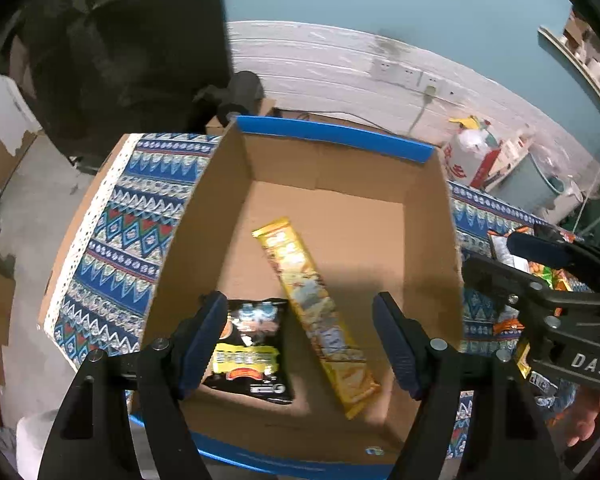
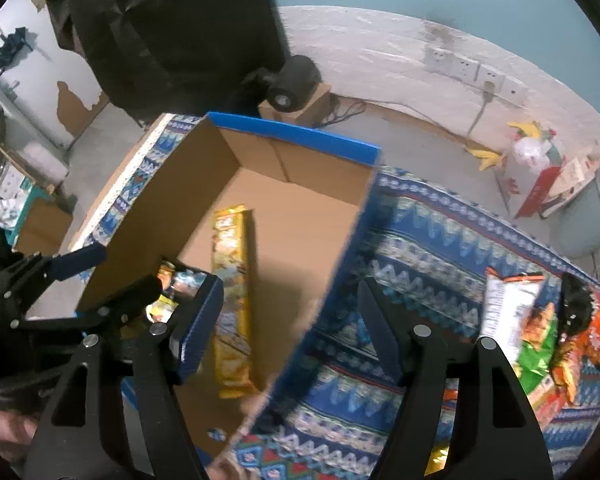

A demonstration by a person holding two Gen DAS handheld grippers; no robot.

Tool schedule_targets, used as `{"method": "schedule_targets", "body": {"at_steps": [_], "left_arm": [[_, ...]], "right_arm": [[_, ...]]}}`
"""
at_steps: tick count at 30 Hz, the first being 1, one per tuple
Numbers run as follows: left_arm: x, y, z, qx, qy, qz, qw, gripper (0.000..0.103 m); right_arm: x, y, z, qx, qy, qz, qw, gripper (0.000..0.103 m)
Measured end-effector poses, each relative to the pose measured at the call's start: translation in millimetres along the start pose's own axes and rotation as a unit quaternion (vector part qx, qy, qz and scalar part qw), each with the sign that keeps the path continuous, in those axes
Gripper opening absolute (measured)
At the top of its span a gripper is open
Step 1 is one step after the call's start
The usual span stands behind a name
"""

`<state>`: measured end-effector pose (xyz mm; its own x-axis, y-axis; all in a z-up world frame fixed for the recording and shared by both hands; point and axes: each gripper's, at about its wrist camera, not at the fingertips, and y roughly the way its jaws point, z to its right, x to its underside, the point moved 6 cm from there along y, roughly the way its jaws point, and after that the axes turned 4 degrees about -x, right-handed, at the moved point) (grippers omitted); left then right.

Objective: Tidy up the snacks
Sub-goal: 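Move both tools back over the snack pile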

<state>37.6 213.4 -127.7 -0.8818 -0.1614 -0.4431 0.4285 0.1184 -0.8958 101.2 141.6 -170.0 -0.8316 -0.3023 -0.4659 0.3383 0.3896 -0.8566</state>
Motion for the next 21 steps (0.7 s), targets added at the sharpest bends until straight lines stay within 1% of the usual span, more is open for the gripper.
{"method": "schedule_targets", "body": {"at_steps": [8,16,21], "left_arm": [[-0.1,-5.1,42.4,0.029,0.029,-0.006,0.9992,0.076],[-1.4,-9.0,81.2,0.031,0.063,-0.004,0.9975,0.076],[0.9,-7.4,102.9,0.024,0.088,-0.004,0.9958,0.076]], "right_arm": [[16.8,-33.8,42.1,0.024,0.015,0.013,1.0,0.073],[35.7,-63.2,83.0,0.048,0.035,0.023,0.998,0.074],[50.8,-77.4,105.7,0.063,0.042,0.025,0.997,0.074]]}}
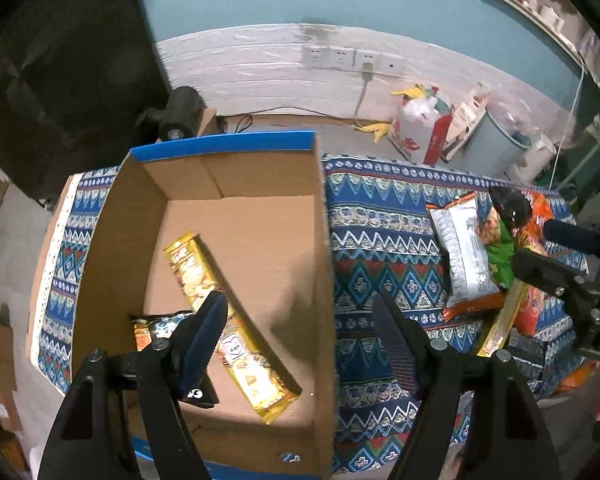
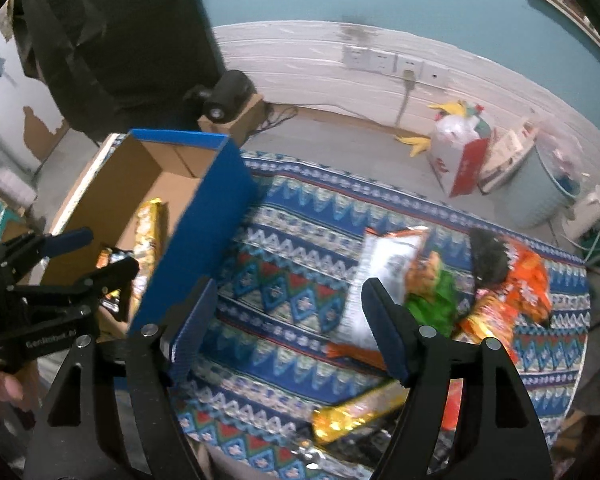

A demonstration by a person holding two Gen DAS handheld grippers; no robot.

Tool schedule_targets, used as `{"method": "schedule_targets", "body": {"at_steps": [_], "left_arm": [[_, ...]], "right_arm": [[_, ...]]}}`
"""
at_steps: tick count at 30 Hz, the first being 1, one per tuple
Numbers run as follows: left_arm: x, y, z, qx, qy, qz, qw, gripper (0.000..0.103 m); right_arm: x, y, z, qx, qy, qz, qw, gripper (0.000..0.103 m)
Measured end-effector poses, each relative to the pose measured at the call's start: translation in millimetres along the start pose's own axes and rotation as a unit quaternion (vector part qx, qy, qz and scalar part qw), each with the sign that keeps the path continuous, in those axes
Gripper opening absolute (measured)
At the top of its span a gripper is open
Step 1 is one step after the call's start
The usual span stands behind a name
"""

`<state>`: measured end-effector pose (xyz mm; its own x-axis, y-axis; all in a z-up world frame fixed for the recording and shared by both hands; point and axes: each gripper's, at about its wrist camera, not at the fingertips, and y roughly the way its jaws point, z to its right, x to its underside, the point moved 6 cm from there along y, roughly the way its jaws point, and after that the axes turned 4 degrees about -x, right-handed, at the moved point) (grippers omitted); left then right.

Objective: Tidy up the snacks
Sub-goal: 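Move both tools back over the snack pile, then grasp white snack bag with left tool while right tool grasps red-orange bag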

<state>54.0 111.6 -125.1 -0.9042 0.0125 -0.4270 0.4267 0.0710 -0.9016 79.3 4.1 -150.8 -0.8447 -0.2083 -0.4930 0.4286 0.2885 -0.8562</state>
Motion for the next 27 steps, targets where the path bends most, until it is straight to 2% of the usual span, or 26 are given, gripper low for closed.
{"method": "schedule_targets", "body": {"at_steps": [8,18,27], "left_arm": [[-2.4,6.9,41.6,-0.002,0.043,-0.011,0.999,0.078],[-10.5,20.8,107.3,-0.008,0.101,-0.028,0.9944,0.079],[-22.2,39.2,163.3,0.015,0.123,-0.048,0.9912,0.081]], "right_arm": [[24.7,-13.9,52.2,0.032,0.024,-0.002,0.999,0.075],[58.7,-15.5,132.1,0.066,0.099,-0.017,0.993,0.075],[74.6,-6.8,192.4,0.1,0.145,-0.045,0.983,0.075]]}}
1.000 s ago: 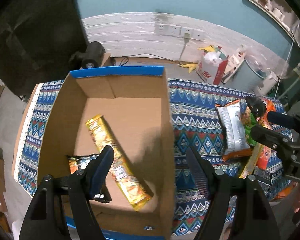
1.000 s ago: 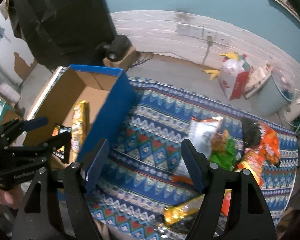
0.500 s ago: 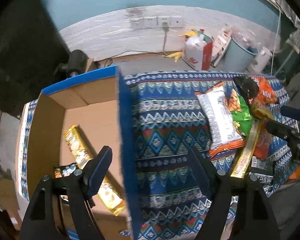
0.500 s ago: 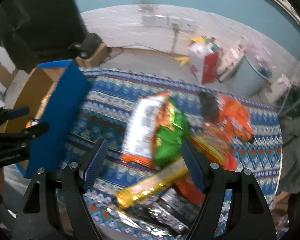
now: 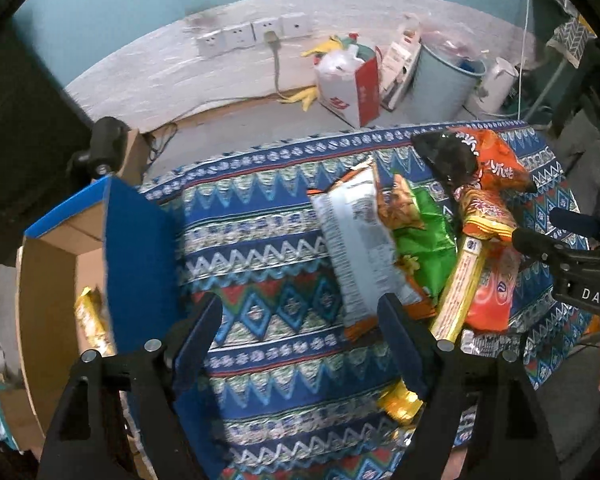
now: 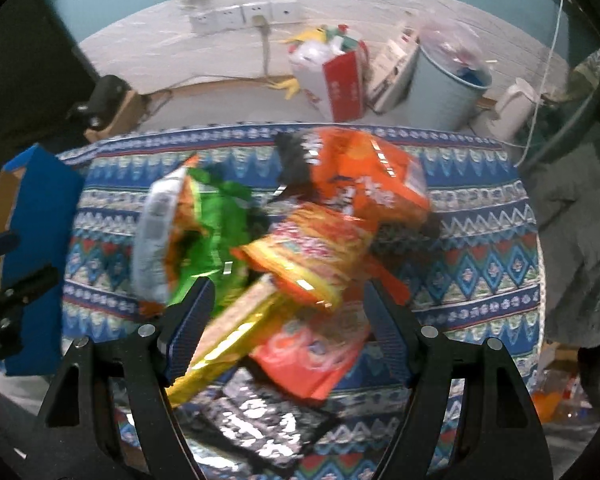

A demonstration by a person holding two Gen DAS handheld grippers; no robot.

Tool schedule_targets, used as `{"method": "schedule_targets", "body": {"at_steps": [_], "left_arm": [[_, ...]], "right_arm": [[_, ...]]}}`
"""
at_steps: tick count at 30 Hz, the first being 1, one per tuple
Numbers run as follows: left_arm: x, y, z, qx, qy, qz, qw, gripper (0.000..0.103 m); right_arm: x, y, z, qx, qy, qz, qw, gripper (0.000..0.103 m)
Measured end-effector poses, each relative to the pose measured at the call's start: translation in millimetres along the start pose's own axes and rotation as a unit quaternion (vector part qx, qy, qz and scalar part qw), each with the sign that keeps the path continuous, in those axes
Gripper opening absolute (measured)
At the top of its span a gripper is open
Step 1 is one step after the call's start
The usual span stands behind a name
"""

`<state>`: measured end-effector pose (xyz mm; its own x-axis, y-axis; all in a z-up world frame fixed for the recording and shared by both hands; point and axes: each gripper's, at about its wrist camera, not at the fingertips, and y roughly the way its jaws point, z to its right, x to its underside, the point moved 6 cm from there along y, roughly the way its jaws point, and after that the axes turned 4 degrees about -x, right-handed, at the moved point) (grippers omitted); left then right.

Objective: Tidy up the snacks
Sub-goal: 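Grasp white snack bag with left tool while right tool grasps red-orange bag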

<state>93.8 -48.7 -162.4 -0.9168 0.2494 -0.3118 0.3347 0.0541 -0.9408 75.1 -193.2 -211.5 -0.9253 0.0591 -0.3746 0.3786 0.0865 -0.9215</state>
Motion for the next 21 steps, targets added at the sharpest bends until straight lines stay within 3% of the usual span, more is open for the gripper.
{"method": "schedule_targets", "body": {"at_steps": [7,13,21], "left_arm": [[-15.3,38.8,5.9,0.014,-0.037,-0.033,0.9987,0.081],[-23.5,64.7,1.1,0.053,-0.099,-0.058,0.992,0.081],[-30.7,87.3,11.4,0.06,-0.107,-0.072,0.9898,0.081]], "right_arm": [[-16.9,19.2,21.8,-0.01,0.039,-0.026,0.999,0.075],[-31.7,44.4,31.6,-0.012,0.075,-0.044,0.996,0.076],[-34.8,80.1,36.9,-0.016,0.102,-0.067,0.992,0.076]]}}
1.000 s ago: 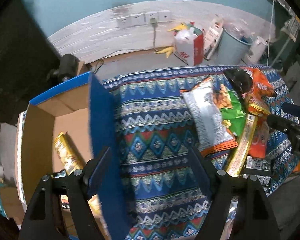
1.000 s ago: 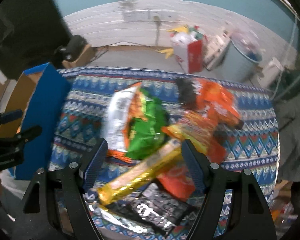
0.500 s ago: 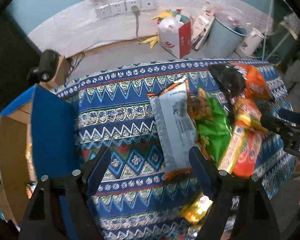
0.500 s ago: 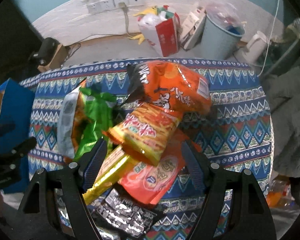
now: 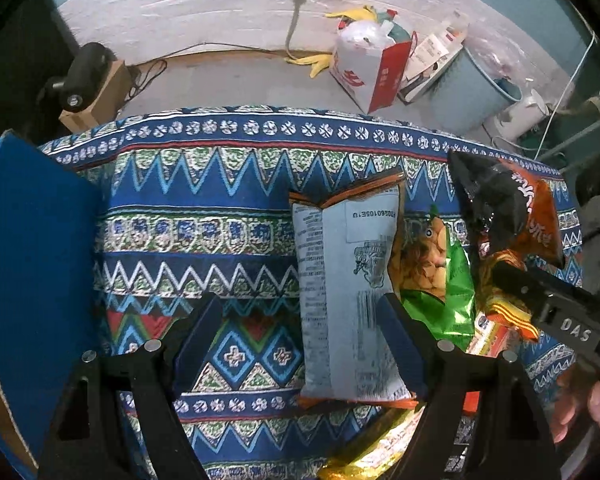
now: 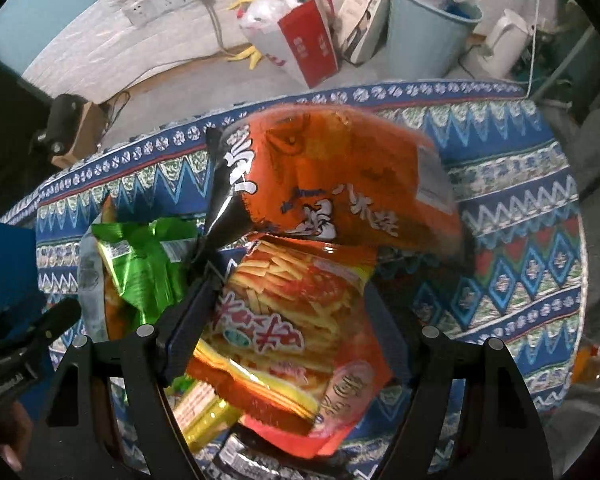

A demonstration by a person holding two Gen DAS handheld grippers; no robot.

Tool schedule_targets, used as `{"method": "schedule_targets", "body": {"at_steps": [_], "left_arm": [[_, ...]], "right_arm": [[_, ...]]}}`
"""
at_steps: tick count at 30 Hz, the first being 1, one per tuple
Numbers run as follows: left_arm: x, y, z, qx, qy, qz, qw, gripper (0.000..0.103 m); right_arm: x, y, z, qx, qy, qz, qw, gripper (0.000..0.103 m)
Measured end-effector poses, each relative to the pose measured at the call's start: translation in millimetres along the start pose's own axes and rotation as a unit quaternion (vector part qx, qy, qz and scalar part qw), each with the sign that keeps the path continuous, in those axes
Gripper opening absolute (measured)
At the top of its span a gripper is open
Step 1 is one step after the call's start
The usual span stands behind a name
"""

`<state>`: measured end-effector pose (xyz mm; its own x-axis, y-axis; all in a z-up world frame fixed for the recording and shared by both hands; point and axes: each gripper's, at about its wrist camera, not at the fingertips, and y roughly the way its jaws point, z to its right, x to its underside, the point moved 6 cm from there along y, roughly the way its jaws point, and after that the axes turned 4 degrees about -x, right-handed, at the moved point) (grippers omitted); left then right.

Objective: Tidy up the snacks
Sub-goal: 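Grasp white snack bag with left tool while right tool grasps red-orange bag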

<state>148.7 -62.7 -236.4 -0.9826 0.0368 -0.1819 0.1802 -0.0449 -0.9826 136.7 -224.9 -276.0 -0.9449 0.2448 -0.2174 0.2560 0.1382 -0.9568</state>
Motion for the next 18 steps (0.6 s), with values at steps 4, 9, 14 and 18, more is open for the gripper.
{"method": "schedule_targets", "body": {"at_steps": [4,9,14,18], "left_arm": [[1.1,7.1,5.9,0.002,0.005,-0.005,1.0,0.086],[1.1,15.8,11.9,0.002,0.014,-0.01,0.9998,0.087],[2.3,27.9,18.3,0.011,0.014,-0.024,0.9995,0.09],[10.0,37.5,24.5,0.004,0.041,-0.032,0.9986,0.081]], "right_arm": [[-0.4,13.1,1.2,0.01,-0.004,-0.009,1.0,0.077],[1.1,23.1,-0.3,0.018,-0.024,-0.02,0.999,0.077],[3.8,26.6,2.2,0.037,-0.034,-0.022,0.998,0.077],[5.4,28.8,4.5,0.03,-0.036,-0.027,0.999,0.077]]}}
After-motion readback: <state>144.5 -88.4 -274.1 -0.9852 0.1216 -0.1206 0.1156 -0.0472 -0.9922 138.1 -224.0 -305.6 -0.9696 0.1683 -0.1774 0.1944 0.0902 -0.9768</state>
